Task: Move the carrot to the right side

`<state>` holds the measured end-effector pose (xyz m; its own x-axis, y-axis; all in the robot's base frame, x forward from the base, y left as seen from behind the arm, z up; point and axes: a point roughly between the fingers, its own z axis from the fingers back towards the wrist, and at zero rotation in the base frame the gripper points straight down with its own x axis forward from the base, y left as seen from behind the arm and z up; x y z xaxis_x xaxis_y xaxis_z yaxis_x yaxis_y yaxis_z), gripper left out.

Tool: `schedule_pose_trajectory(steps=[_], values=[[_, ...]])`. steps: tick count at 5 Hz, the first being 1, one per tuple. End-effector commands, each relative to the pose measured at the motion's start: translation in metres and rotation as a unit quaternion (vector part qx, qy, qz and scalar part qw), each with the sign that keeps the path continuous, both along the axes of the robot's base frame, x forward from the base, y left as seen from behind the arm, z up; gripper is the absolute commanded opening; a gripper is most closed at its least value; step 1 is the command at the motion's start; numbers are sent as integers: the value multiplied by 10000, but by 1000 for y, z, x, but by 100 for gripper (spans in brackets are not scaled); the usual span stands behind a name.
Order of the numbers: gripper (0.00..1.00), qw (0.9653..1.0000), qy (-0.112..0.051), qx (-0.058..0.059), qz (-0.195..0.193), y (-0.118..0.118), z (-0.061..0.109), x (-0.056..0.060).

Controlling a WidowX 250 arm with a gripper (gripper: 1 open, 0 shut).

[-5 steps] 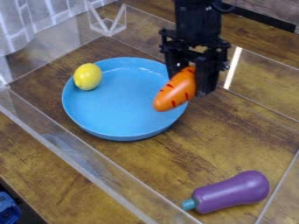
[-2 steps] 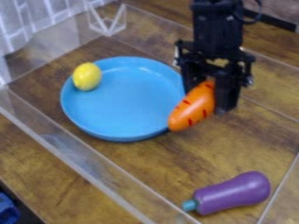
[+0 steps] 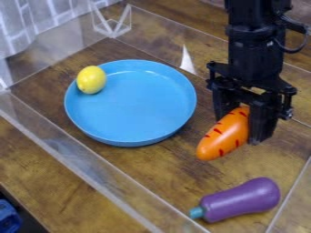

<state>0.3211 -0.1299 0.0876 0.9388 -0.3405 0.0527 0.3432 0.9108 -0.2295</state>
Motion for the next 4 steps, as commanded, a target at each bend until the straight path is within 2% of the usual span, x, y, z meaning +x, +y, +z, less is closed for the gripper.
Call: schedule_pose_trajectory(steps=[1,2,4], values=[[0,9996,-239,-73,-98,-6,12,5],[0,9997,-219,-40,-117,-6,5,11],[0,9995,-169,-14,-259,-22,19,9]])
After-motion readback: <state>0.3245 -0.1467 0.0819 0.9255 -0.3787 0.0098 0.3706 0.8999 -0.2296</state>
